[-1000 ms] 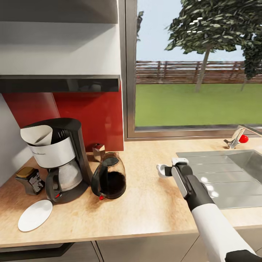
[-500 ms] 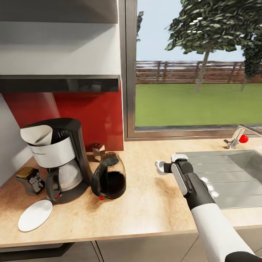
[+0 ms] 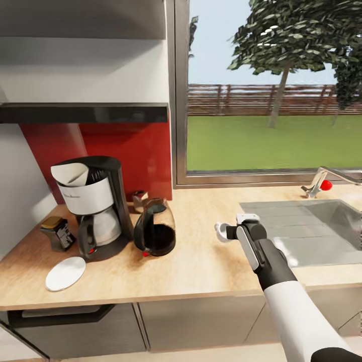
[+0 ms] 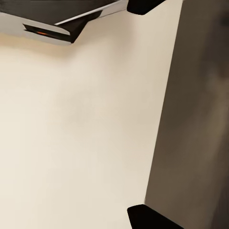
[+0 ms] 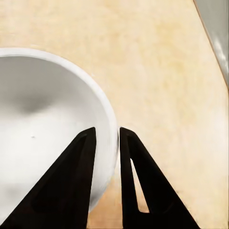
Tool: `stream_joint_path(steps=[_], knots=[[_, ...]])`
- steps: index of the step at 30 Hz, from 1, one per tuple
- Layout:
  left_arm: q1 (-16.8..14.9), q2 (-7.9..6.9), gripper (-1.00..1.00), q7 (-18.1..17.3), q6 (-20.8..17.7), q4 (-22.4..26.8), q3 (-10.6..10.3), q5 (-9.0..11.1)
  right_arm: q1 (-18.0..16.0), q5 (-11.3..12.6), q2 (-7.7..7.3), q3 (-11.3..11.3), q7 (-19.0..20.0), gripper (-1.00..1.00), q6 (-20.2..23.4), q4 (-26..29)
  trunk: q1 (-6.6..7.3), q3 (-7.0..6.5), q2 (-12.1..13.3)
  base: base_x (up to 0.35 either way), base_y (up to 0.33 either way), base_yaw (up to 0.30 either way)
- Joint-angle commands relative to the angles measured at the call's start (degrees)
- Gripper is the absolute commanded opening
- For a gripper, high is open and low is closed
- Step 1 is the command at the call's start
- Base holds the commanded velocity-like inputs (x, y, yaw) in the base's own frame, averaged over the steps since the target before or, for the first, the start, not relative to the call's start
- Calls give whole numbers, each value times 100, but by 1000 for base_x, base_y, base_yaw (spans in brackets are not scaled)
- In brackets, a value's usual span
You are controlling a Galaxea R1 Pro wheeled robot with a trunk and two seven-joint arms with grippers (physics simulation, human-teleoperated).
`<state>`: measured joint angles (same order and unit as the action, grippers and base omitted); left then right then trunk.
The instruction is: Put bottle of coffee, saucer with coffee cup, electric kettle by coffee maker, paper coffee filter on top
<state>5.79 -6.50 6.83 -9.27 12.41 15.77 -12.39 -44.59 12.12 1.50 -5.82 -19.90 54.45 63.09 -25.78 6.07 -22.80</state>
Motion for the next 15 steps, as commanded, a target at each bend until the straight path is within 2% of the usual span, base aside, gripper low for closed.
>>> stream_joint_path(steps=[1, 11, 15], knots=[[0, 6, 100, -7, -40, 25, 38, -57, -6, 67, -1, -6, -40, -100, 12, 3, 0, 12, -12, -337, 71, 0], [-8, 0, 100, -7, -40, 25, 42, -53, -6, 64, -1, -7, -40, -100, 13, -6, 0, 12, -12, -338, 86, 2], [-8, -2, 100, -7, -40, 29, 47, -50, -6, 63, 1, -7, -40, -100, 13, -7, 0, 12, -12, -327, 132, 123]])
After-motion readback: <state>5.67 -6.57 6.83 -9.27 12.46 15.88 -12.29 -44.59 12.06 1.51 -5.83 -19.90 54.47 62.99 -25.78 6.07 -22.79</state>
